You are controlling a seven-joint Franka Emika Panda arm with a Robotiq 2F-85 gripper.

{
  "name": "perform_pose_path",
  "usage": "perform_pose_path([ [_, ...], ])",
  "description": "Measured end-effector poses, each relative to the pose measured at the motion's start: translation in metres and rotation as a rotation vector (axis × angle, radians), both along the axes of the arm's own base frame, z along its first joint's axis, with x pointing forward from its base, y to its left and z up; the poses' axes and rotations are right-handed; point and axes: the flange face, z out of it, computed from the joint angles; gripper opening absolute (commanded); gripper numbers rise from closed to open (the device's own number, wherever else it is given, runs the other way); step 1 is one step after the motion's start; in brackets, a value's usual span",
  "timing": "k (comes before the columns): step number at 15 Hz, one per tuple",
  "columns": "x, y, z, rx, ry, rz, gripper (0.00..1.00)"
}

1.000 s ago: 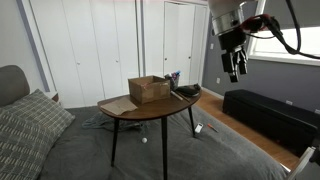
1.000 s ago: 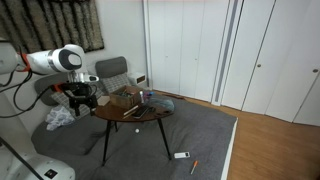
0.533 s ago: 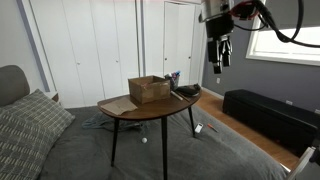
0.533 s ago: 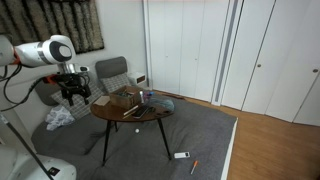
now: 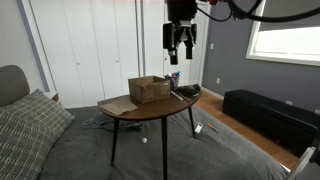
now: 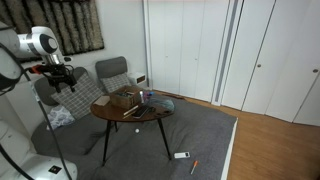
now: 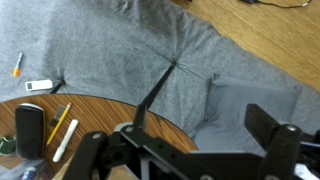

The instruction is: Use the paper towel to wipe the table

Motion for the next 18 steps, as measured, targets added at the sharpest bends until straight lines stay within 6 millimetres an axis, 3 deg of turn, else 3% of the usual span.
perform_pose_path([
  [3,0.023,0.035,-0.003,0.026,-0.042,0.011,1.00],
  [5,0.037,0.047,-0.010,0.031,-0.041,0.018,1.00],
  [14,0.047,0.051,-0.010,0.043,-0.040,0.018,1.00],
  [18,0.074,0.055,-0.022,0.048,-0.044,-0.018,1.00],
])
